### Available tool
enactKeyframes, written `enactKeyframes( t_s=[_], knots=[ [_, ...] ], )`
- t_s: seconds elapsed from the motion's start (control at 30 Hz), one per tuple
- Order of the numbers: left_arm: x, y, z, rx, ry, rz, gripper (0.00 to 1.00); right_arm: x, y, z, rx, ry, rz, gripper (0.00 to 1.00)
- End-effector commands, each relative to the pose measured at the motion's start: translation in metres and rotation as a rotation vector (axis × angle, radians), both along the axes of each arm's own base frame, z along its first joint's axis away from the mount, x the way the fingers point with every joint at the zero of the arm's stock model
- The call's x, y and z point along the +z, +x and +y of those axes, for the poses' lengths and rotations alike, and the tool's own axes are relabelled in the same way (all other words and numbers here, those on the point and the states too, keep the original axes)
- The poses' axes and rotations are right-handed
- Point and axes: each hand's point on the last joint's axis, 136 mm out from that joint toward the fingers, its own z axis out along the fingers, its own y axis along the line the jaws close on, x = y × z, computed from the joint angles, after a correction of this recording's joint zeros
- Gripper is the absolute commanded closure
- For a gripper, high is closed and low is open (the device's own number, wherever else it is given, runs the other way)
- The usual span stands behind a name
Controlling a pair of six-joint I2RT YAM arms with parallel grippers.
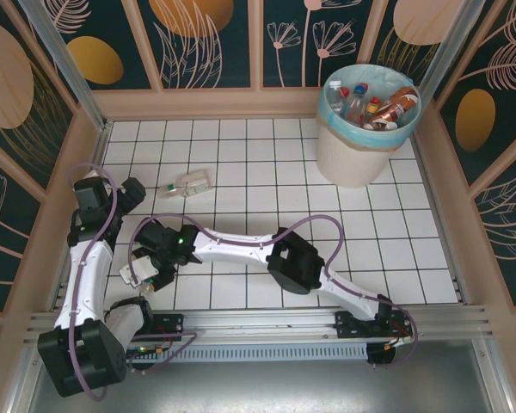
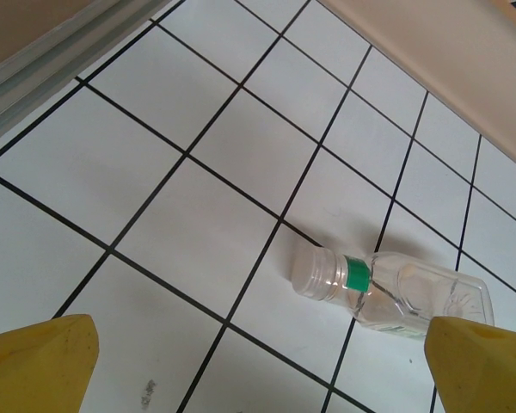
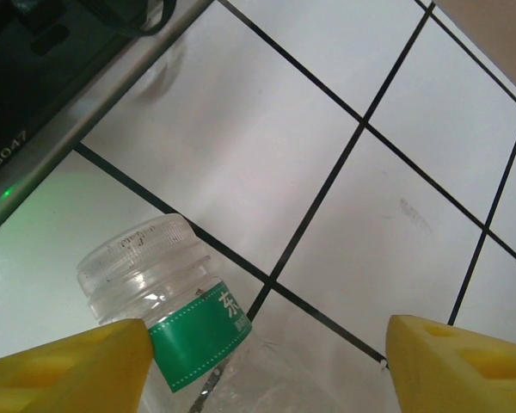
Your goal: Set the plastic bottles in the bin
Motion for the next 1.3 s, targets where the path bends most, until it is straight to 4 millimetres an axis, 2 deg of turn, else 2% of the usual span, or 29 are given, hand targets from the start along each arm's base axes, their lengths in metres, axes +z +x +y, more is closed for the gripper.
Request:
enactKeyframes(
  t_s=[0.0,0.13,0.33,0.43,0.57,0.63,0.7,0.93,1.07,1.17,1.27],
  knots=[
    [0.007,-0.002,0.005,0.006,0.044,-0.030,0.03,-0.040,0.032,-0.040,-0.103,-0.175,-0.017,0.30],
    [0.010,-0.003,0.006,0.009,0.056,-0.037,0.03,-0.041,0.045,-0.052,-0.144,-0.186,-0.012,0.36],
    [0.011,-0.004,0.007,0.010,0.067,-0.041,0.02,-0.043,0.065,-0.076,-0.211,-0.226,-0.023,0.35],
    [0.014,-0.004,0.007,0.011,0.067,-0.050,0.02,-0.042,0.072,-0.081,-0.234,-0.228,-0.032,0.35],
    [0.015,-0.006,0.008,0.015,0.073,-0.056,0.02,-0.041,0.070,-0.076,-0.236,-0.234,-0.029,0.33],
    [0.017,-0.007,0.009,0.023,0.077,-0.059,0.02,-0.039,0.065,-0.069,-0.244,-0.242,-0.043,0.24],
    [0.018,-0.008,0.011,0.031,0.083,-0.060,0.02,-0.039,0.060,-0.059,-0.263,-0.254,-0.073,0.20],
    [0.028,-0.014,0.018,0.075,0.119,-0.082,0.02,-0.036,0.047,-0.035,-0.301,-0.263,-0.143,0.18],
    [0.032,-0.018,0.023,0.100,0.139,-0.093,0.02,-0.049,0.043,-0.031,-0.300,-0.262,-0.123,0.21],
    [0.033,-0.019,0.024,0.104,0.144,-0.096,0.02,-0.061,0.045,-0.036,-0.316,-0.294,-0.131,0.26],
    [0.032,-0.018,0.023,0.101,0.142,-0.092,0.01,-0.063,0.049,-0.041,-0.334,-0.321,-0.148,0.29]
  ],
)
